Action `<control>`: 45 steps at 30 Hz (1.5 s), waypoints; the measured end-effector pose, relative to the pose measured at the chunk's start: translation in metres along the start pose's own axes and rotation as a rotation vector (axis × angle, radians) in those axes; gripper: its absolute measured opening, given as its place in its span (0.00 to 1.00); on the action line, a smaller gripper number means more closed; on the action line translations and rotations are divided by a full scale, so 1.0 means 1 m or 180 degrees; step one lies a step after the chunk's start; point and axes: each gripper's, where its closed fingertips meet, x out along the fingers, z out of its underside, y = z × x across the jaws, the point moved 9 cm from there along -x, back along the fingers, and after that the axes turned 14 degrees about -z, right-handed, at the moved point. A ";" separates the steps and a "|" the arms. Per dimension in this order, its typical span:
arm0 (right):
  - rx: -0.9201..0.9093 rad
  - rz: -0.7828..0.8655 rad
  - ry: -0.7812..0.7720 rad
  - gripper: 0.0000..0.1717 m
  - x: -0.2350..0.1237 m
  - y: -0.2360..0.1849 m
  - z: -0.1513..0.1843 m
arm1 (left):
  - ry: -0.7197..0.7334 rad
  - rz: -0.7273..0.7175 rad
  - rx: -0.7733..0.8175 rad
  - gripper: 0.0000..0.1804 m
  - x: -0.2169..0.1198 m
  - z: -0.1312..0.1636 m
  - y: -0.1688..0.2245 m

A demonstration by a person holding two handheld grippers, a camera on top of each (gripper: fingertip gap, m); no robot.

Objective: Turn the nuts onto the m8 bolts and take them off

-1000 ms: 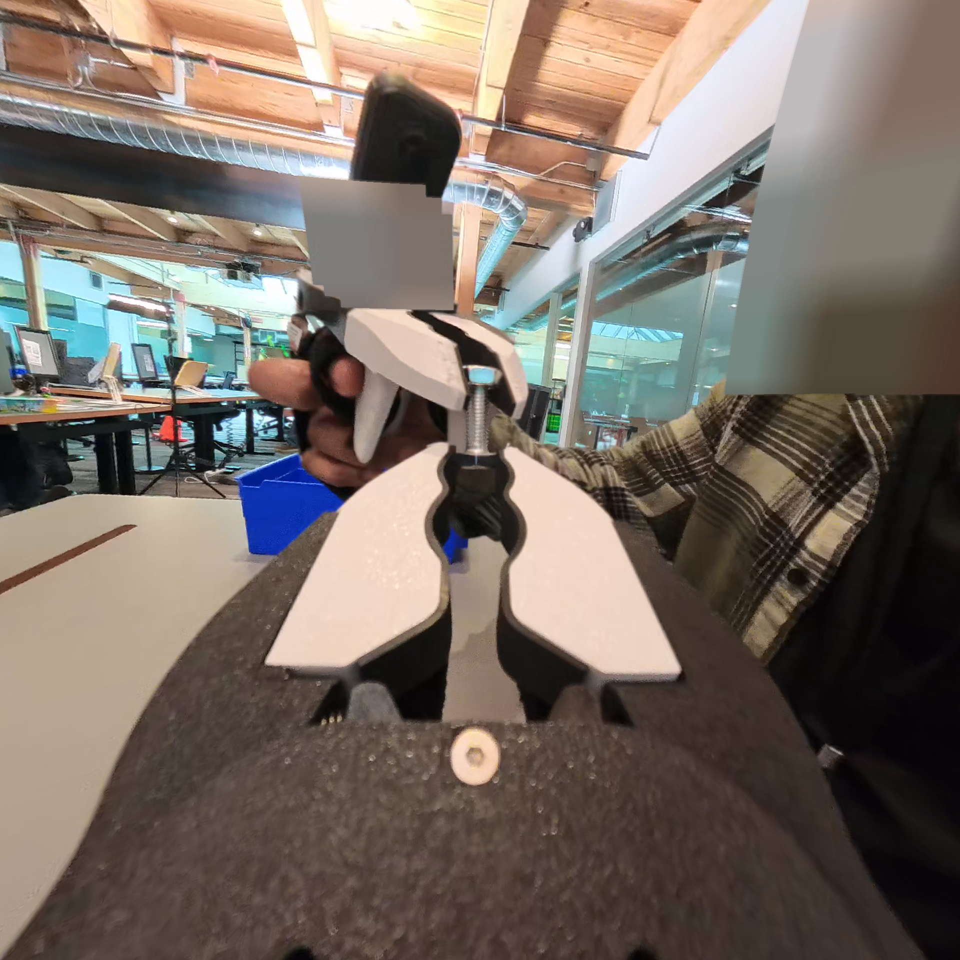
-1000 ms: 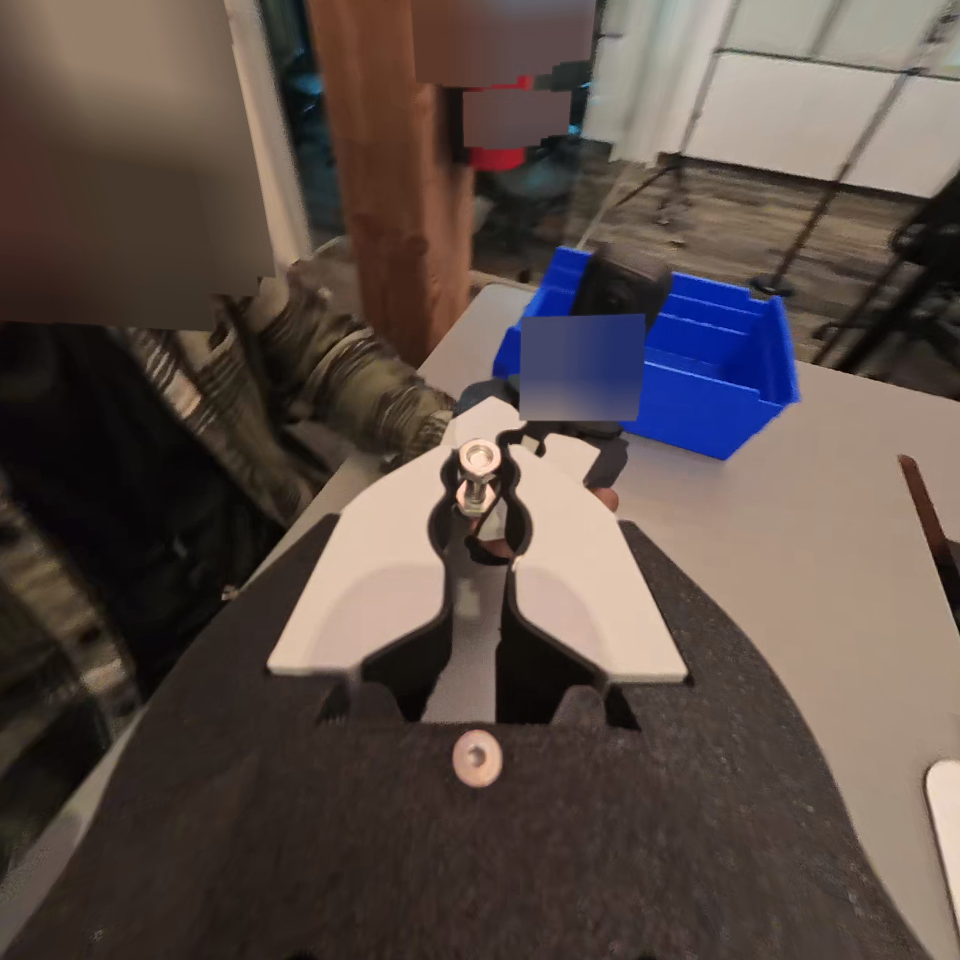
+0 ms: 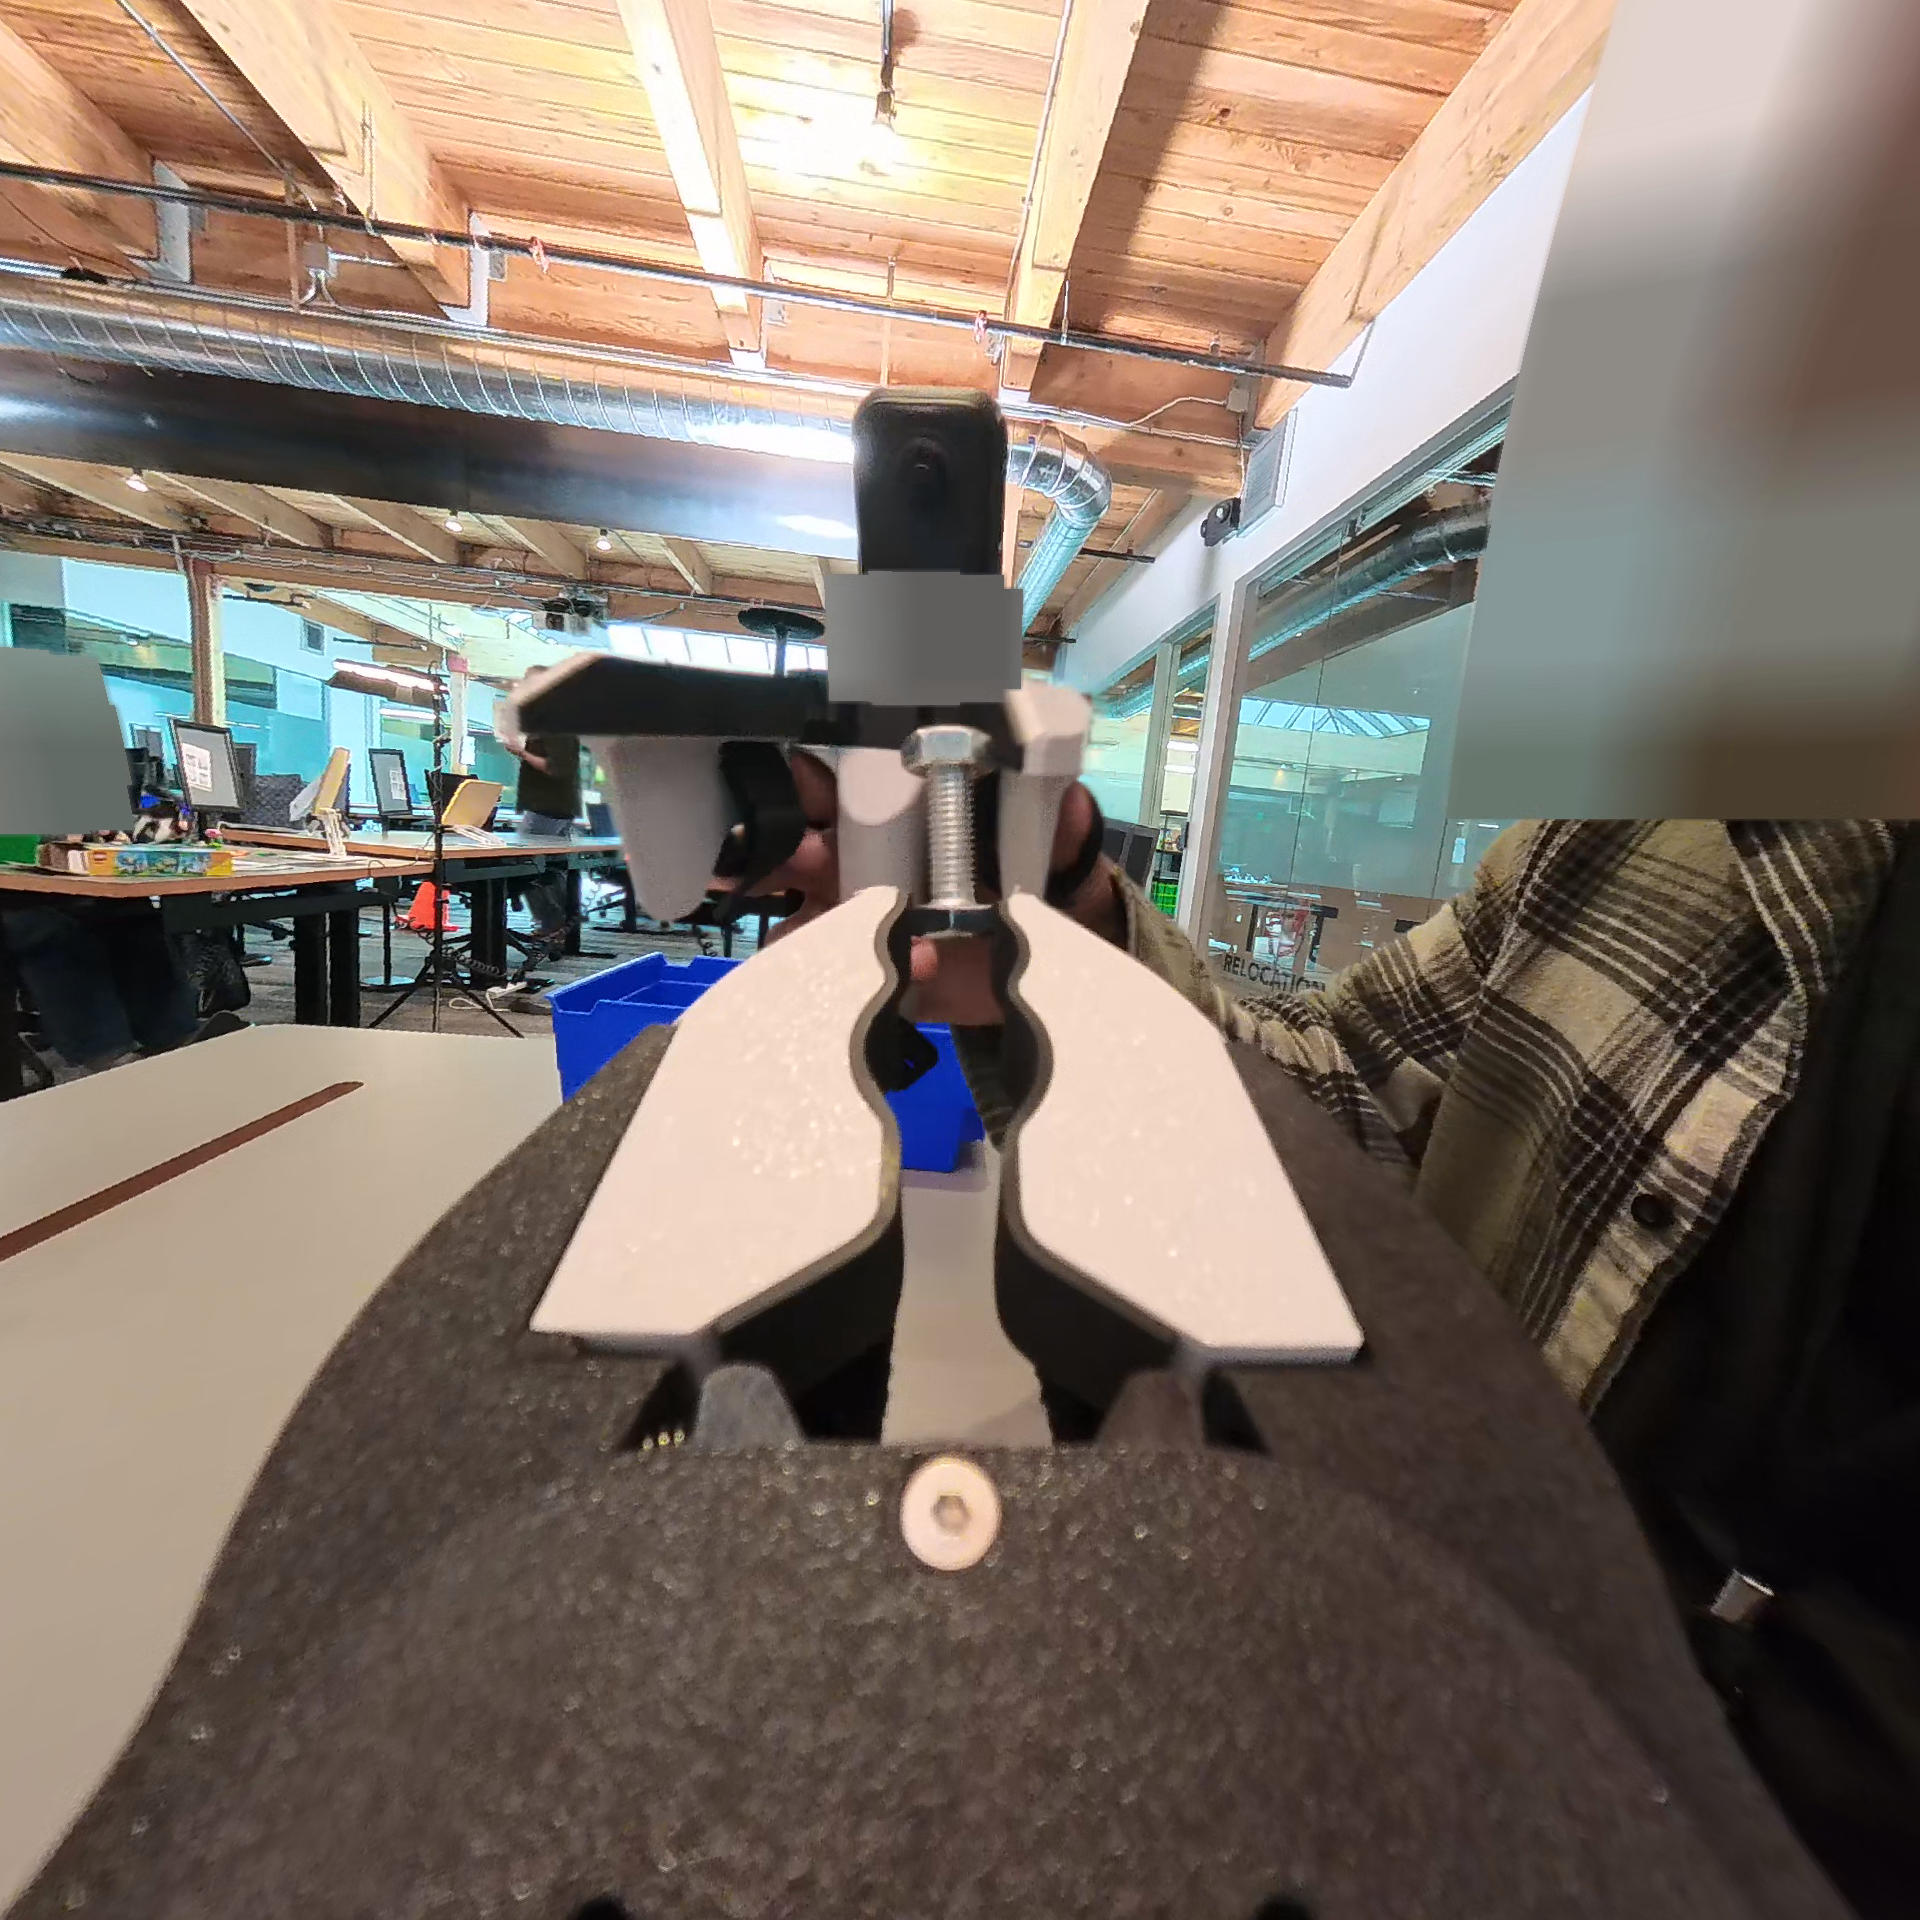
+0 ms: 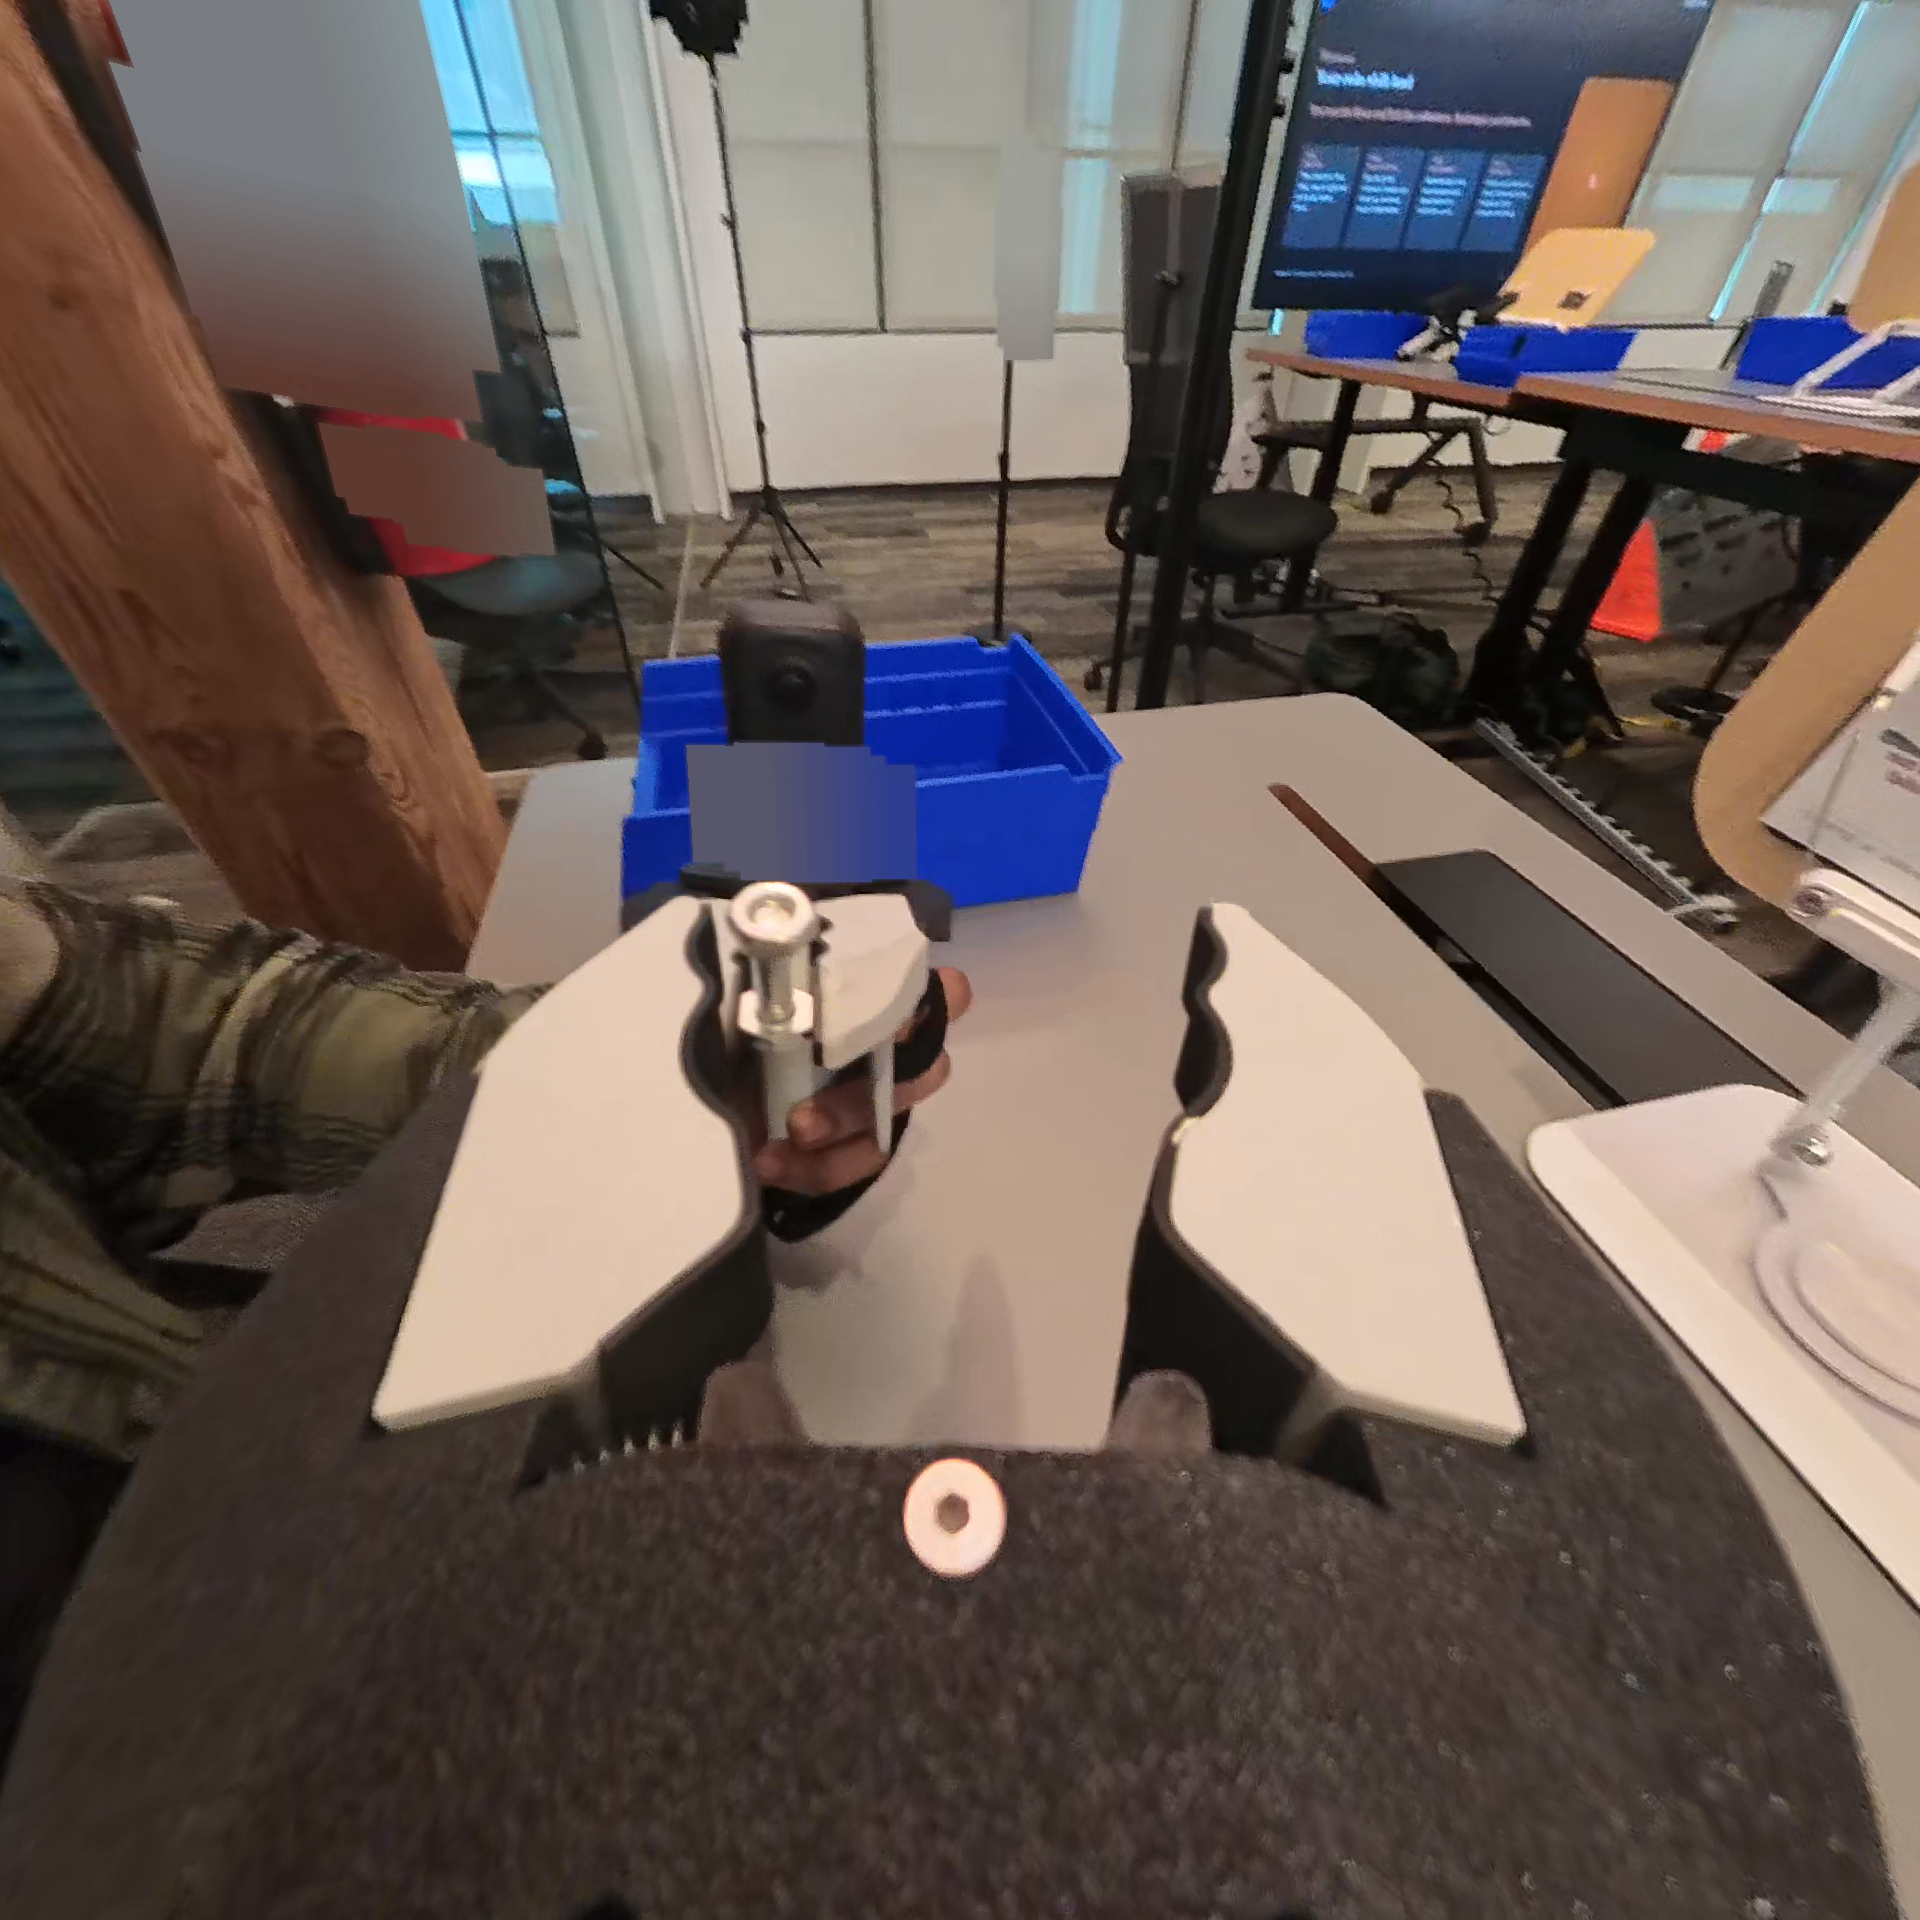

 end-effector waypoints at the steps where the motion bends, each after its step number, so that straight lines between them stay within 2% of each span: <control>1: 0.0011 0.0025 -0.0028 0.50 -0.001 0.002 0.002 | 0.0000 -0.0009 0.0001 0.08 0.000 0.000 0.000; 5: 0.0057 -0.0010 0.0016 0.49 -0.009 0.002 0.002 | 0.0019 -0.0016 -0.0008 0.08 -0.002 -0.001 -0.001; 9: 0.0031 -0.0084 0.0073 0.51 -0.002 -0.004 -0.004 | -0.0002 -0.0001 0.0011 0.08 0.000 -0.001 0.000; 14: -0.0023 0.0108 -0.0098 0.50 -0.001 0.001 -0.001 | 0.0015 -0.0020 0.0017 0.08 -0.001 -0.001 0.000; 18: 0.0016 -0.0074 0.0006 0.48 -0.004 -0.004 -0.002 | 0.0027 -0.0012 0.0010 0.08 -0.001 -0.002 0.000; 23: 0.0119 -0.0451 -0.0005 0.37 0.010 -0.011 -0.002 | 0.0003 -0.0036 0.0041 0.08 -0.001 -0.001 0.000; 28: 0.0124 -0.0713 -0.0163 0.09 0.014 -0.014 -0.001 | -0.0014 -0.0019 0.0042 0.08 0.000 -0.001 0.000; 32: -0.0072 -0.0927 -0.0326 0.09 0.011 -0.012 -0.003 | -0.0062 0.0061 0.0027 0.08 0.001 0.000 0.002; 39: -0.0356 -0.1865 -0.0473 0.09 0.005 -0.008 -0.008 | -0.0192 0.0368 -0.0052 0.08 0.006 0.004 0.008; 42: -0.0424 -0.1949 -0.0602 0.09 0.004 -0.003 -0.009 | -0.0216 0.0359 -0.0053 0.08 0.008 0.006 0.008; 45: -0.0312 -0.1815 -0.0371 0.09 -0.011 -0.003 -0.015 | -0.0203 0.0293 -0.0037 0.08 0.006 0.005 0.006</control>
